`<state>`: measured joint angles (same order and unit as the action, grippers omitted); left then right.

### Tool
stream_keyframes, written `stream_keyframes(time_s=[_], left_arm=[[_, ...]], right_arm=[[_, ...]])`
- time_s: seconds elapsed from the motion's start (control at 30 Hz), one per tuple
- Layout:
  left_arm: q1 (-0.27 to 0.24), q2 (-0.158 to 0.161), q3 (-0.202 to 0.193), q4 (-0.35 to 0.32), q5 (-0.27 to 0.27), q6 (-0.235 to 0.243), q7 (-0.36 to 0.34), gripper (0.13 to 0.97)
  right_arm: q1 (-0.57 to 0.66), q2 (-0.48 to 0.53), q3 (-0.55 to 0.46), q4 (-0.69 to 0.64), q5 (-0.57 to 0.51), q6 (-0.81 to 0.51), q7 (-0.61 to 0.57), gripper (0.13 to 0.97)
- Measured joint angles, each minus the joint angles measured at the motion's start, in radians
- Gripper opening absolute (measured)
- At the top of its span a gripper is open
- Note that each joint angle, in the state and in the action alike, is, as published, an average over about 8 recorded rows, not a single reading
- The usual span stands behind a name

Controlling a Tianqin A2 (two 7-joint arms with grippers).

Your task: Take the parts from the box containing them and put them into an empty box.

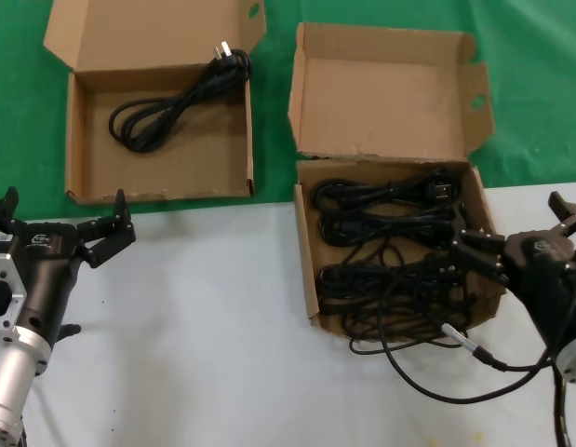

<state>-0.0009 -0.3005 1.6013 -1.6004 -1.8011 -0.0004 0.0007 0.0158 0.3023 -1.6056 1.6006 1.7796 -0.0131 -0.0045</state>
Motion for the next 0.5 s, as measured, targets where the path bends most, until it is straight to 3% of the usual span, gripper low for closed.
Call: stream_keyframes(time_s=[0.5], left_arm=[[0.0,0.0,0.0,0.0,0.0,0.0,0.0,0.966]], right_arm=[[0.0,0.0,0.0,0.0,0.0,0.0,0.0,0.966]])
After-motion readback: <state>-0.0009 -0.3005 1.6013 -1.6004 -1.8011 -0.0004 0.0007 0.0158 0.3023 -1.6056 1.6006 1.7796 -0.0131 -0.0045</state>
